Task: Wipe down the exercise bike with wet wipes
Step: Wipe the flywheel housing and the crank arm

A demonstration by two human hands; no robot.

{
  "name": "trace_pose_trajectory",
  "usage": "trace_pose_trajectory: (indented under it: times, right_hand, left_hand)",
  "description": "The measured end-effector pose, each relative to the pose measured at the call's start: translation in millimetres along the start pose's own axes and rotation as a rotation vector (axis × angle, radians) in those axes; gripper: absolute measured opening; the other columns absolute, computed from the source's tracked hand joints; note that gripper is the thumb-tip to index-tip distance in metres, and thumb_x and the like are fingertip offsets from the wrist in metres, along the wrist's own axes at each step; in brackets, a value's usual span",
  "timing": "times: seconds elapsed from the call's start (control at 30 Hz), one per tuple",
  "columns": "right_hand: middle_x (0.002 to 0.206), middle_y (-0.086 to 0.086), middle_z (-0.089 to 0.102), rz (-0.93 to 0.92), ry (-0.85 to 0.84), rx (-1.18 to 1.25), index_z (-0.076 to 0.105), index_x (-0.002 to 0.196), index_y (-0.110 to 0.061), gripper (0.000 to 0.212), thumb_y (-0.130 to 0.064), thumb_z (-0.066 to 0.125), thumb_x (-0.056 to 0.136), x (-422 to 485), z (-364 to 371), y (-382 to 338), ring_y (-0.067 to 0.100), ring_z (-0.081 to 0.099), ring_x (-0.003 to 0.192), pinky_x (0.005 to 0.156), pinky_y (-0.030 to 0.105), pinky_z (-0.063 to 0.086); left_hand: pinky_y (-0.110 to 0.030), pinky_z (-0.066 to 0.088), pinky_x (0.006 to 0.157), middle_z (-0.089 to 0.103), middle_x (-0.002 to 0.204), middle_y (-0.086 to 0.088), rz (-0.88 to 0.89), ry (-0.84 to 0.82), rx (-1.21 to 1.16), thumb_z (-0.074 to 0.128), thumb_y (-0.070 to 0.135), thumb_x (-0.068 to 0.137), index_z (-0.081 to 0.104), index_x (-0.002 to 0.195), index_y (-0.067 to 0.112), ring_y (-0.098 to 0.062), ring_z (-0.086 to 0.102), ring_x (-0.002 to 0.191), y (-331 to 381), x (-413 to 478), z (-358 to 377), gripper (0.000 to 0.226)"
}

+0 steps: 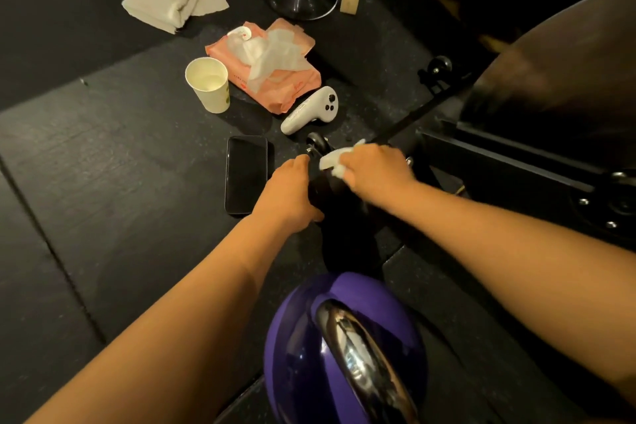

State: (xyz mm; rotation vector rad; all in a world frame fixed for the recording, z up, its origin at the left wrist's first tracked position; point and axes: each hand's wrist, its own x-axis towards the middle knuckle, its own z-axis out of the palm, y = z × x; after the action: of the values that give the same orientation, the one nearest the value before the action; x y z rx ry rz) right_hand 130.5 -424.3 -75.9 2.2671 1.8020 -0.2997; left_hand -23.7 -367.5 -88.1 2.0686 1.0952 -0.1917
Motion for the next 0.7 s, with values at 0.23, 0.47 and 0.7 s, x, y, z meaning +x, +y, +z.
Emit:
trace_pose_trajectory:
  times: [0.23,0.47,0.7]
  right_hand:
    - [0.112,0.017,0.063,0.314,-0.049,-0.368,0.067,0.108,-0.008,0.023,-0.009,0.050,0.092,50.1,-22.9,97.5,0.036,0.059,0.106,0.078,0.038,0.045]
    - [0.104,0.015,0.064,0.024,-0.059,0.146,0.067,0.102,-0.011,0.025,-0.025,0.049,0.092,-7.1,-7.0,-13.4,0.037,0.061,0.098,0.076,0.037,0.048]
    - [0.103,0.013,0.064,0.298,0.069,-0.152,0.054,0.122,-0.017,0.028,-0.017,0.045,0.096,7.9,9.1,58.8,0.034,0.062,0.092,0.063,0.033,0.037]
  left_hand:
    - [-0.036,0.044,0.074,0.055,0.117,-0.014,0.085,-0.015,0.247,0.067,0.006,0.082,0.055,0.118,0.009,-0.036,0.060,0.102,20.9,-2.4,11.3,0.039]
    - [-0.037,0.045,0.090,0.049,0.129,-0.018,0.052,-0.020,0.315,0.059,0.004,0.088,0.044,0.131,0.001,-0.033,0.052,0.116,27.6,-2.2,24.0,0.046]
    - [-0.037,0.044,0.098,0.044,0.138,-0.017,0.036,-0.050,0.296,0.062,0.001,0.086,0.032,0.142,0.002,-0.034,0.049,0.122,29.0,-7.6,21.2,0.064]
